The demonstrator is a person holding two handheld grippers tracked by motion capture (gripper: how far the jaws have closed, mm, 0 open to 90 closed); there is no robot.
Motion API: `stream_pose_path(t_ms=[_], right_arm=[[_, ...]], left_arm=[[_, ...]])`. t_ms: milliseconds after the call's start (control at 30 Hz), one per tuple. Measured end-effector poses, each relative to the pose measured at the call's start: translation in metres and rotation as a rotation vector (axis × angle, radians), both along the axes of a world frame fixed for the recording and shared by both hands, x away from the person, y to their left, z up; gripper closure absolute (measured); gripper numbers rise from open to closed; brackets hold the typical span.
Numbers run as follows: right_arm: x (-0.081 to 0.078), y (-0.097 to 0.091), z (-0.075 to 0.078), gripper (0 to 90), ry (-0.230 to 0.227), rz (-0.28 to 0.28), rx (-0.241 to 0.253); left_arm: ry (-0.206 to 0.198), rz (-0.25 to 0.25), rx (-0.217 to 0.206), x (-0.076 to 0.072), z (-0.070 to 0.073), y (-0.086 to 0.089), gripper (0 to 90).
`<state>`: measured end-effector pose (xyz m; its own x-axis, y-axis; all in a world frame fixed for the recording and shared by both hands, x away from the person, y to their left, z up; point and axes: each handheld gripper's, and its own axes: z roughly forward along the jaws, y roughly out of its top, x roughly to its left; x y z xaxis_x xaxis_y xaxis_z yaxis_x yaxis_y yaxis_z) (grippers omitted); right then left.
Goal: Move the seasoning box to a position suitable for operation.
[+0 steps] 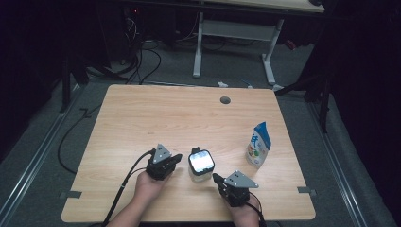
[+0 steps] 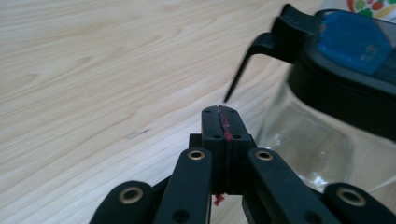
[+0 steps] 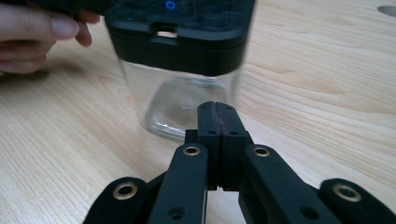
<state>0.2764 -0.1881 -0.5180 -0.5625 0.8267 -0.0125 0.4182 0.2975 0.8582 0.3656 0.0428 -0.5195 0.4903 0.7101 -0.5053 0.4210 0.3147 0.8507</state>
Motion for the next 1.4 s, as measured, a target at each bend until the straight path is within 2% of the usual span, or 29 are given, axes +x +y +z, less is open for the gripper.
stream_pose_path(t_ms=[167, 233, 267, 333, 433, 467, 533, 633, 700, 733, 800, 833, 967, 1100, 1167, 1333, 1367, 1400], right_arm=[[0.006, 0.003, 0.000, 89.9, -0.004, -0.014, -0.012], [0.017, 0.003, 0.001, 89.9, -0.002, -0.037, -0.012], [0.017, 0.003, 0.001, 89.9, -0.002, -0.037, -0.012], [0.028, 0.006, 0.002, 89.9, 0.008, -0.040, -0.016], [0.037, 0.008, 0.002, 89.8, 0.010, -0.047, -0.018], [0.048, 0.009, 0.001, 89.8, 0.022, -0.057, -0.011], [0.056, 0.010, 0.000, 89.8, 0.032, -0.061, -0.002], [0.060, 0.011, 0.000, 89.8, 0.040, -0.067, 0.009], [0.057, 0.009, 0.001, 89.8, 0.035, -0.067, 0.012], [0.047, 0.008, 0.001, 89.8, 0.033, -0.065, 0.020], [0.037, 0.004, 0.001, 89.8, 0.016, -0.053, 0.010], [0.033, 0.003, 0.001, 89.8, 0.018, -0.053, 0.016], [0.024, -0.002, 0.002, 89.8, 0.013, -0.048, 0.016], [0.017, -0.009, 0.003, 89.8, 0.008, -0.049, 0.015], [0.015, -0.011, 0.002, 89.8, 0.014, -0.048, 0.015], [0.018, -0.008, 0.001, 89.9, 0.019, -0.055, 0.018], [0.019, -0.007, 0.001, 90.0, 0.018, -0.052, 0.015], [0.019, -0.007, 0.001, 90.0, 0.018, -0.052, 0.015]], left_arm=[[-0.008, 0.018, -0.002, -0.002, 0.003, 0.013, 89.9], [-0.011, 0.024, -0.001, -0.004, 0.003, 0.018, 89.9], [-0.010, 0.025, -0.001, -0.004, 0.002, 0.020, 89.9], [-0.004, 0.030, -0.007, -0.005, 0.002, 0.023, 89.9], [-0.002, 0.026, -0.001, -0.006, 0.002, 0.023, 89.6], [-0.003, 0.026, 0.000, -0.006, 0.002, 0.023, 89.1], [-0.006, 0.029, 0.007, -0.005, 0.001, 0.022, 88.8], [-0.005, 0.032, -0.001, -0.004, 0.002, 0.022, 88.7], [-0.005, 0.030, -0.001, -0.001, 0.002, 0.019, 88.8], [-0.010, 0.021, 0.006, 0.003, 0.001, 0.013, 89.7], [-0.005, 0.014, 0.006, 0.006, 0.001, 0.009, 89.8], [0.007, 0.003, 0.011, 0.011, -0.002, 0.001, 89.9], [0.014, -0.019, 0.002, 0.012, -0.004, -0.010, 89.9], [0.018, -0.044, 0.009, 0.003, -0.004, -0.015, 90.0], [0.023, -0.058, -0.006, -0.002, -0.002, -0.015, 90.0], [0.030, -0.092, -0.028, -0.019, 0.002, -0.018, 90.0], [0.017, -0.092, -0.016, -0.025, 0.002, -0.018, 90.0], [0.017, -0.092, -0.016, -0.025, 0.002, -0.018, 89.9]])
